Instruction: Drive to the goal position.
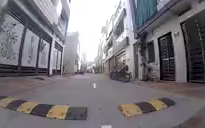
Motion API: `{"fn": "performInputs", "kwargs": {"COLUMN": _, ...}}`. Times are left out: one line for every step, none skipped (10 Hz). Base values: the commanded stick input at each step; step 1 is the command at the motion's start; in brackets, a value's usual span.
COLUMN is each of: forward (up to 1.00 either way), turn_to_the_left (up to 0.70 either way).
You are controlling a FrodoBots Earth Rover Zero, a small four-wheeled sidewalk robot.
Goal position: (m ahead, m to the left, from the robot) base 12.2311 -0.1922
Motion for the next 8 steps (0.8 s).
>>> {"fn": "performInputs", "kwargs": {"forward": 1.00, "turn_to_the_left": 0.27}}
{"fn": "performInputs", "kwargs": {"forward": 1.00, "turn_to_the_left": 0.27}}
{"fn": "performInputs", "kwargs": {"forward": 1.00, "turn_to_the_left": 0.23}}
{"fn": "performInputs", "kwargs": {"forward": 1.00, "turn_to_the_left": 0.00}}
{"fn": "performInputs", "kwargs": {"forward": 1.00, "turn_to_the_left": 0.00}}
{"fn": "performInputs", "kwargs": {"forward": 1.00, "turn_to_the_left": 0.00}}
{"fn": "performInputs", "kwargs": {"forward": 1.00, "turn_to_the_left": 0.00}}
{"fn": "performInputs", "kwargs": {"forward": 1.00, "turn_to_the_left": 0.27}}
